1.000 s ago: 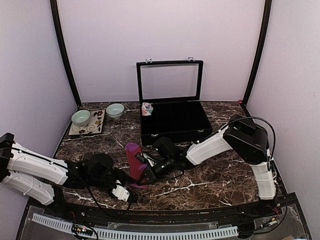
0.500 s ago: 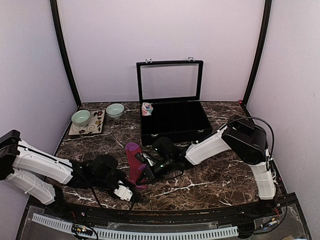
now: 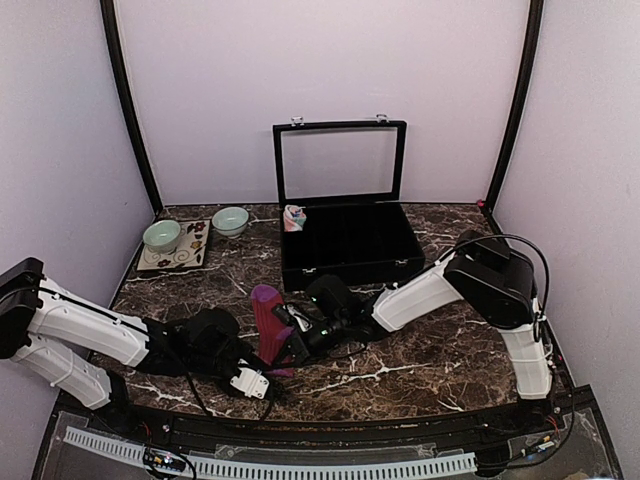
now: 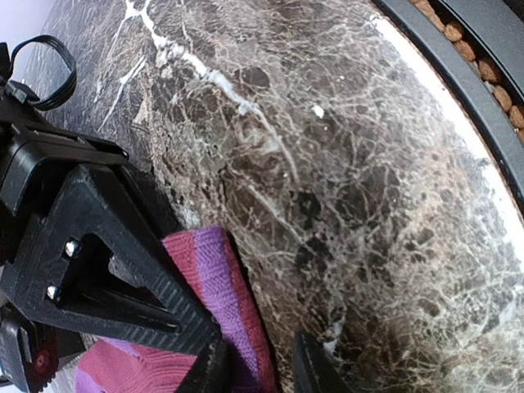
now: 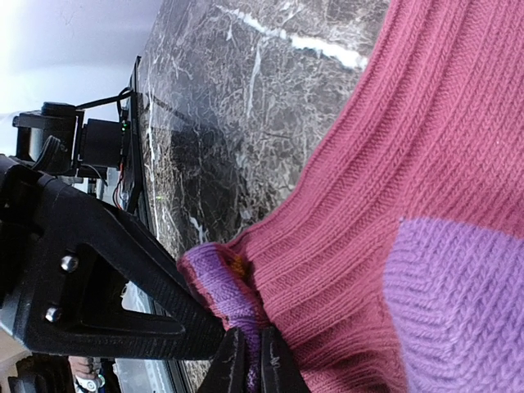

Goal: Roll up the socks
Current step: Roll the sock at the center of the board.

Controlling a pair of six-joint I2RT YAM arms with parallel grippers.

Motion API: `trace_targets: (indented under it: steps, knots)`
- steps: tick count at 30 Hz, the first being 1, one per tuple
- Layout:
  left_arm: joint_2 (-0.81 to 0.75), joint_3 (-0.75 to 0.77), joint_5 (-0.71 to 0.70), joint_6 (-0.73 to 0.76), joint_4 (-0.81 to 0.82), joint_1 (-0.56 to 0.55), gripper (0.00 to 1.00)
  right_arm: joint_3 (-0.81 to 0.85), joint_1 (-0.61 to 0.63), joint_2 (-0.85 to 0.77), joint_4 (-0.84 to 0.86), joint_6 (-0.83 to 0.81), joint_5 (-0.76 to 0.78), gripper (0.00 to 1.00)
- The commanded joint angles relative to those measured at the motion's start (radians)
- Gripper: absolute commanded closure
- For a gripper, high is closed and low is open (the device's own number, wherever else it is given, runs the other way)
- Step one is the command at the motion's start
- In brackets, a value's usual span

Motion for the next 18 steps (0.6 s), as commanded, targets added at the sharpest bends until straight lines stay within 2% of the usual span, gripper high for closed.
trace_targets:
  steps: [1,3,4,7,11,14,18]
  knots:
    - [0.006,0.022,0.02,-0.024,-0.106,0.004,0.78,-0.078,-0.003,0.05,-0.112,0.013,0.113,0.91]
    - [0.007,0.046,0.042,-0.061,-0.165,0.015,0.98,-0.091,-0.004,0.041,-0.102,0.012,0.116,0.89]
    - [0.007,0.069,0.066,-0.086,-0.211,0.028,1.0,-0.096,-0.004,0.037,-0.099,0.011,0.117,0.87]
    - [0.011,0.132,0.162,-0.132,-0.364,0.07,1.0,-0.112,-0.004,0.024,-0.083,0.008,0.122,0.81]
    - [0.062,0.164,0.166,-0.164,-0.458,0.102,1.0,-0.127,-0.005,0.0,-0.064,0.007,0.127,0.76]
    - [0.101,0.202,0.152,-0.181,-0.461,0.134,0.94,-0.111,-0.005,0.018,-0.083,0.002,0.12,0.77]
    - [0.034,0.185,0.131,-0.148,-0.412,0.135,0.7,-0.092,-0.005,0.052,-0.092,0.01,0.104,0.8]
